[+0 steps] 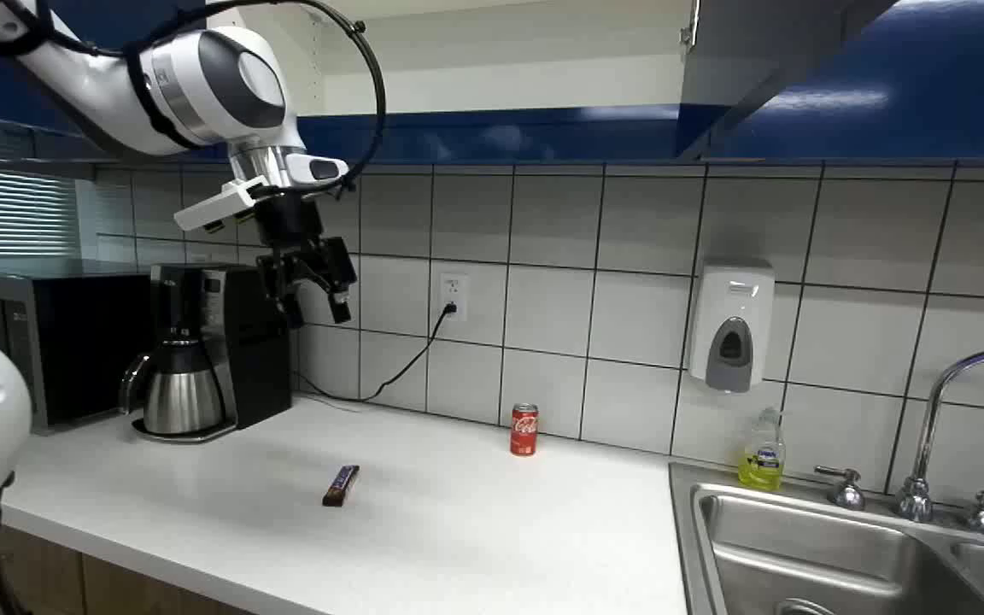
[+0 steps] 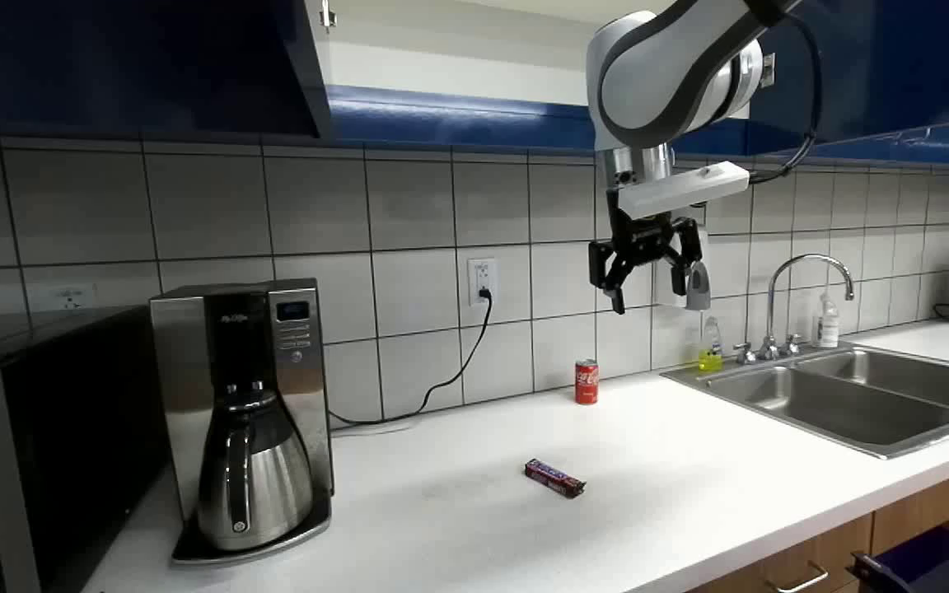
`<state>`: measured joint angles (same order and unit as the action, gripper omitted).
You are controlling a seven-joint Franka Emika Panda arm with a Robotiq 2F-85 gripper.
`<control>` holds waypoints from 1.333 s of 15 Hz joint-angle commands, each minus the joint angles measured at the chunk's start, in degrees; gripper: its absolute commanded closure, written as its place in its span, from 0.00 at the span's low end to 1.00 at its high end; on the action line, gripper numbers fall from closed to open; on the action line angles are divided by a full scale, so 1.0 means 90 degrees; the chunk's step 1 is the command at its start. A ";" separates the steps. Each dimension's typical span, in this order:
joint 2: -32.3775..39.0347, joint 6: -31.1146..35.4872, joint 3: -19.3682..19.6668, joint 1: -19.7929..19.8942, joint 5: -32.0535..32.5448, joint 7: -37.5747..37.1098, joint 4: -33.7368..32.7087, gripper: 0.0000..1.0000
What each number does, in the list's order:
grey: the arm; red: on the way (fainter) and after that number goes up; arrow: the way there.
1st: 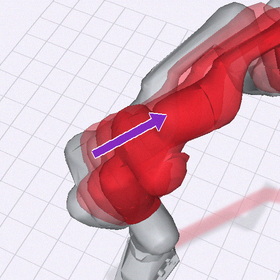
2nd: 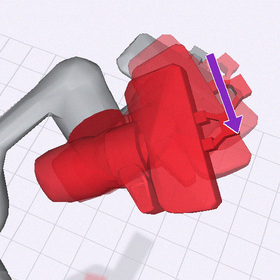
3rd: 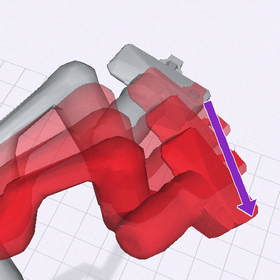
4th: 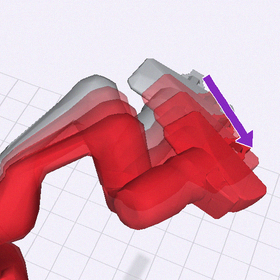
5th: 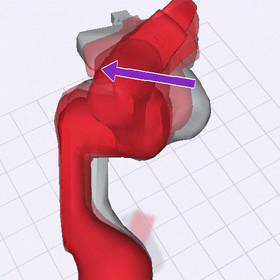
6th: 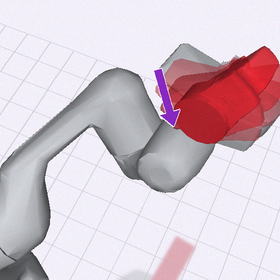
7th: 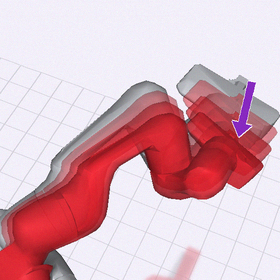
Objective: Put the brown packet in the open upper cabinet.
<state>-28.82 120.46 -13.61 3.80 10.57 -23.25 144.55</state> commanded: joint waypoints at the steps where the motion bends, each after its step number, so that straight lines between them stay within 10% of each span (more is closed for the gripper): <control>1: 0.0019 -0.0027 0.0118 -0.0128 0.0066 -0.0050 -0.0014 0.00; 20: 0.0538 0.0625 0.0905 -0.0818 -0.0293 0.2312 -0.0089 0.00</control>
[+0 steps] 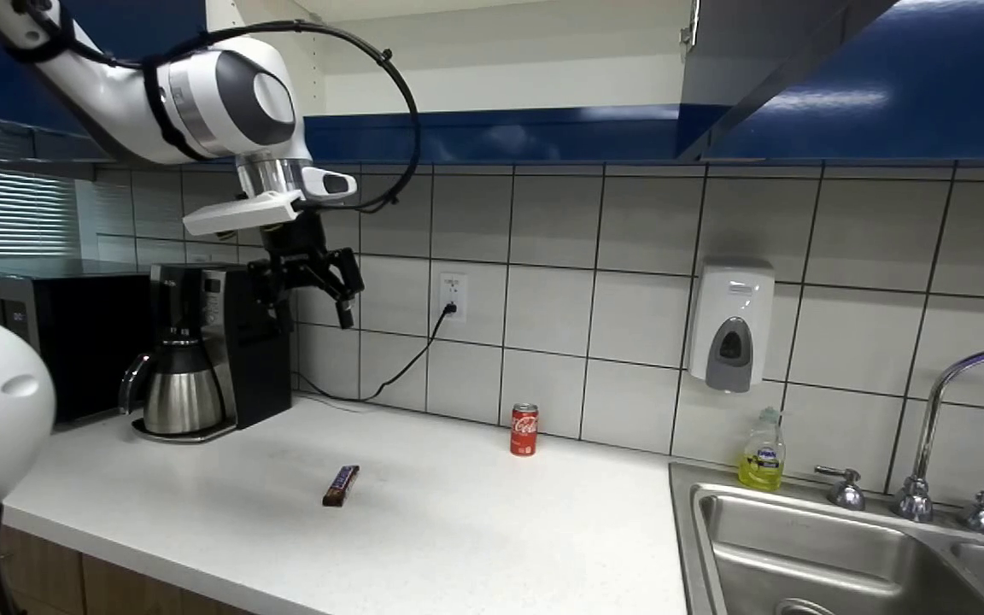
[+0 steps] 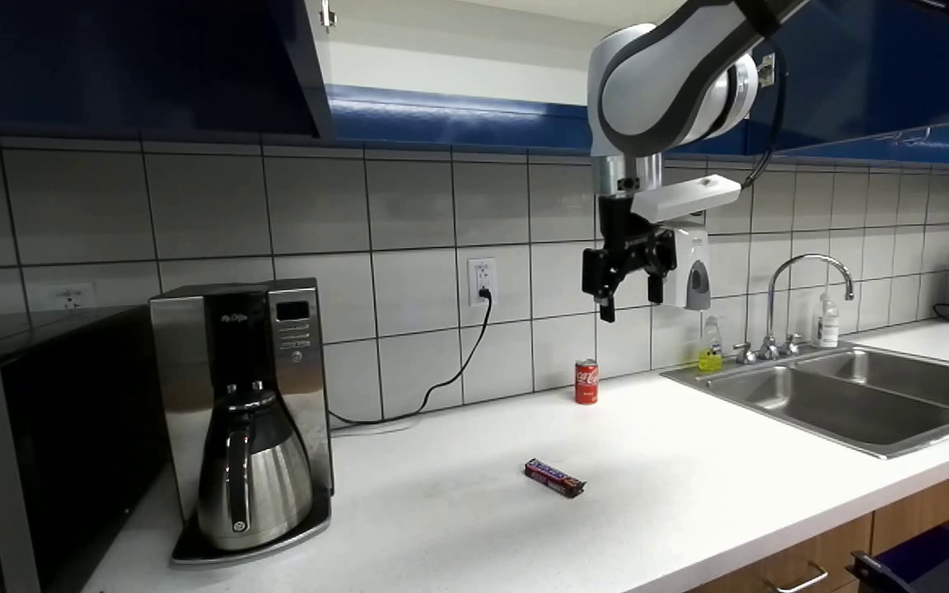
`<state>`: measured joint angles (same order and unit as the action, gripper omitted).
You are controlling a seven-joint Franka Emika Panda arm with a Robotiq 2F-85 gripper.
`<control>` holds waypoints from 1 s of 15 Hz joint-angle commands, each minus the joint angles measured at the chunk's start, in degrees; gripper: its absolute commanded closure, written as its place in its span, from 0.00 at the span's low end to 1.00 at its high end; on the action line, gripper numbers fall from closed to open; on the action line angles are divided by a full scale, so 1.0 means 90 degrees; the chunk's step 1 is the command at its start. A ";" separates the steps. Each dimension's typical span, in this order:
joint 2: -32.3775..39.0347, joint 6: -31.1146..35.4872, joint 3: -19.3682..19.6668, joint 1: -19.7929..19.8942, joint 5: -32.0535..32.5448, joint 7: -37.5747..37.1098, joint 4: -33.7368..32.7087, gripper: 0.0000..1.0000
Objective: Put the brown packet in the open upper cabinet.
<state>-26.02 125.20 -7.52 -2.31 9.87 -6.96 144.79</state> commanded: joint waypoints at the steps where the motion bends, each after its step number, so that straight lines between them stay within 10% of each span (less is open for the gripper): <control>1: 0.0291 0.0116 0.0257 -0.0147 -0.0267 0.0547 -0.0135 0.00; 15: 0.1474 0.0605 0.0140 -0.0234 -0.0400 0.0437 -0.0587 0.00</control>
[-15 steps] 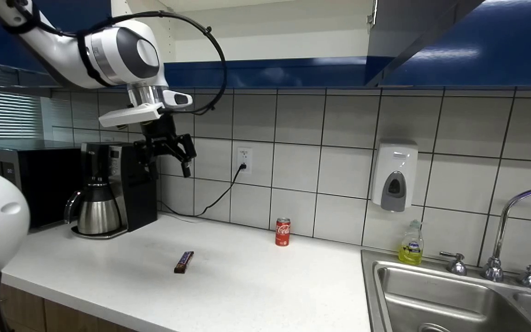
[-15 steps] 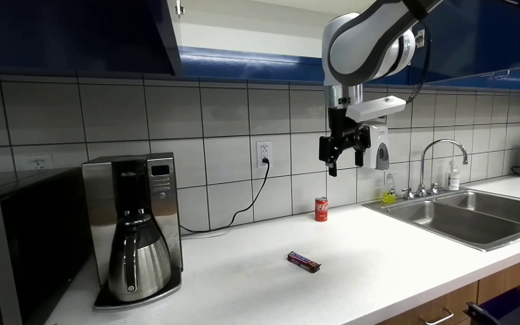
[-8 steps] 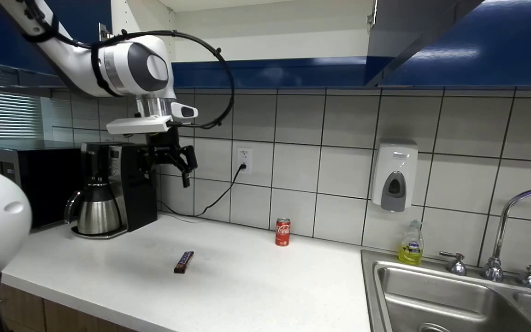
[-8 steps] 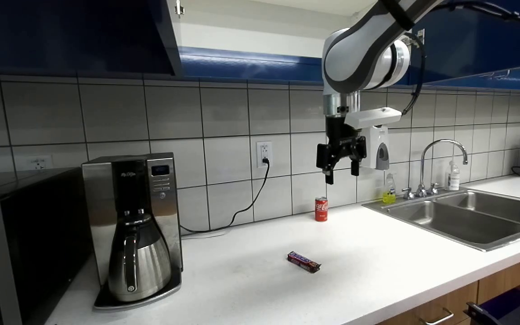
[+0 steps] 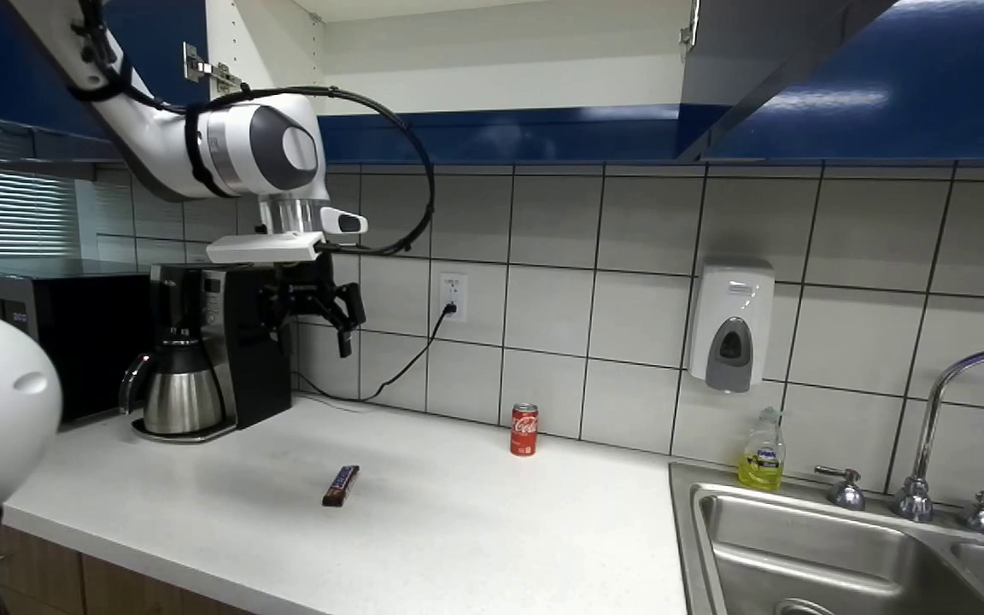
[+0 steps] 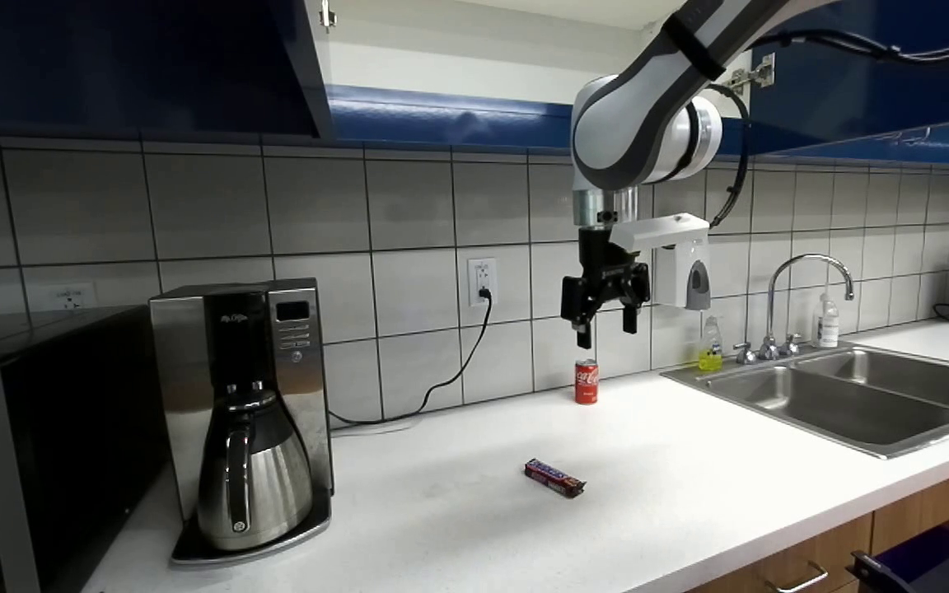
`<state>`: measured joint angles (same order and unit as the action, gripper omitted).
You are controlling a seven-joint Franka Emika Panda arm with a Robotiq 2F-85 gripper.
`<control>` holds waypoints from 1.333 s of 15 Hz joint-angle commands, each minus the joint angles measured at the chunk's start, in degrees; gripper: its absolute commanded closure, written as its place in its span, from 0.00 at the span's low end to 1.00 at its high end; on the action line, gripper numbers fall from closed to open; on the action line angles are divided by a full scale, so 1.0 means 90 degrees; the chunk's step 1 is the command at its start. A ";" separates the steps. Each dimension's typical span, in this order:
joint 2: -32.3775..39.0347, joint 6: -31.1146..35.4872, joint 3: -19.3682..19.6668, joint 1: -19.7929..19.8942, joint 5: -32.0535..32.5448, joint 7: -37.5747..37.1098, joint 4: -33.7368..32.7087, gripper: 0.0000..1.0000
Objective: Put the brown packet in the open upper cabinet.
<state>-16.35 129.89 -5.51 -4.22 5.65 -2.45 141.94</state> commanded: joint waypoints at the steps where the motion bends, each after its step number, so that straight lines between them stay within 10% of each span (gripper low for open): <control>1: 0.0488 0.0117 -0.0125 0.0000 0.0166 -0.0243 -0.0295 0.00; 20: 0.1361 0.0540 0.0015 -0.0026 -0.0007 0.0031 -0.0448 0.00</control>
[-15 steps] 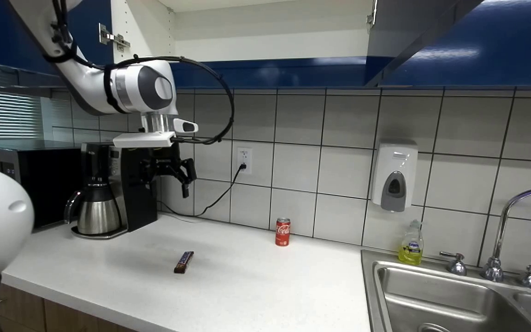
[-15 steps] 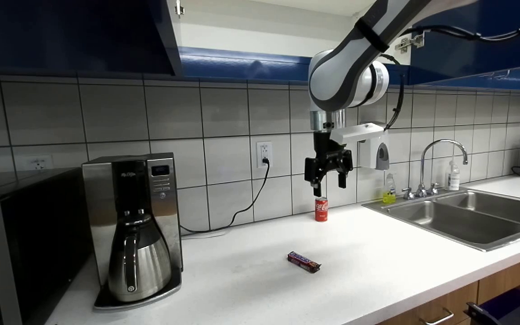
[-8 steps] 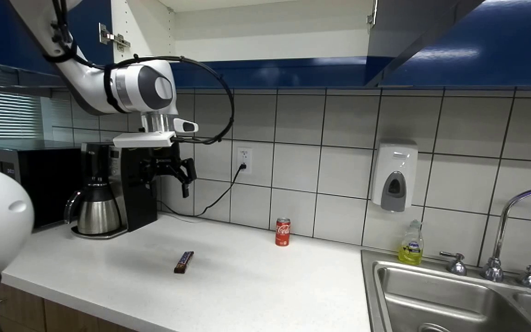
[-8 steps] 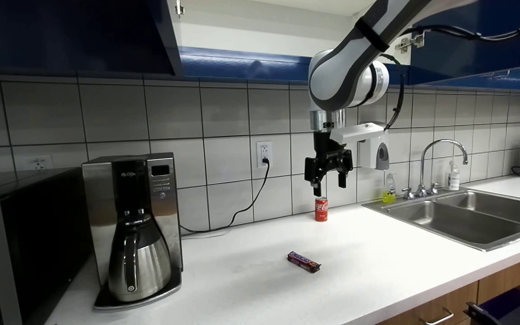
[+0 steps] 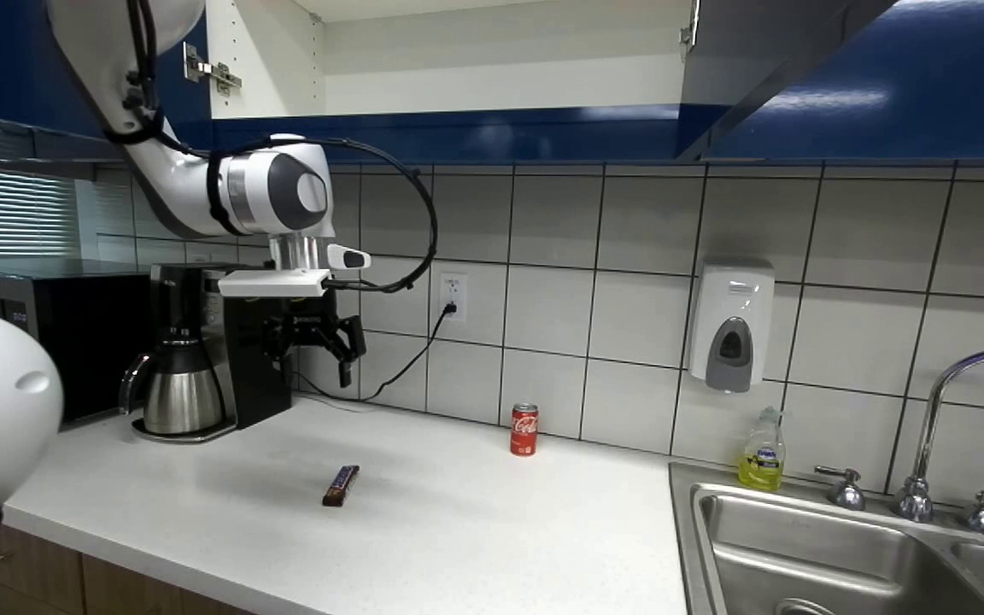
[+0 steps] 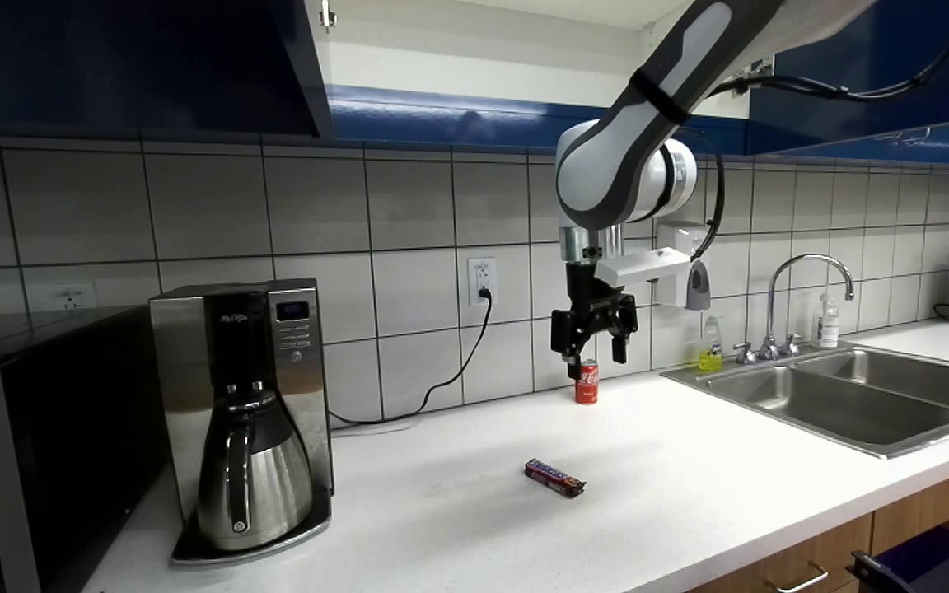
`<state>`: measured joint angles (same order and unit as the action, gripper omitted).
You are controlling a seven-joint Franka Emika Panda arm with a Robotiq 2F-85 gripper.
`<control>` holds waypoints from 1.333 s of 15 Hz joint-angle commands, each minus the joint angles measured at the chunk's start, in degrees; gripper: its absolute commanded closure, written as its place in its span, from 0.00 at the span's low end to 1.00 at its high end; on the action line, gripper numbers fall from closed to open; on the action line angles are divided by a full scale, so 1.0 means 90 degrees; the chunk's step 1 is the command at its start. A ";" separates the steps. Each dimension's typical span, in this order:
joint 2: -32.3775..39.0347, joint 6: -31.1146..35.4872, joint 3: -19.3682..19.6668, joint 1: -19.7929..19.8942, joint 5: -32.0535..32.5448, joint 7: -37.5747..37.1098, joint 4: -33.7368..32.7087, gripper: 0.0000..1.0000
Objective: Put the brown packet in the open upper cabinet.
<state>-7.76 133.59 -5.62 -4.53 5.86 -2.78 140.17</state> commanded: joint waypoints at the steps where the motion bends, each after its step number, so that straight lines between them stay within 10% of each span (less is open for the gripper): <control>1: 0.0533 0.0185 0.0035 0.0010 -0.0030 0.0064 -0.0295 0.00; 20: 0.3033 0.0411 0.0170 -0.0129 0.0129 -0.0056 -0.1725 0.00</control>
<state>16.91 137.42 -4.90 -4.70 5.97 -2.78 126.83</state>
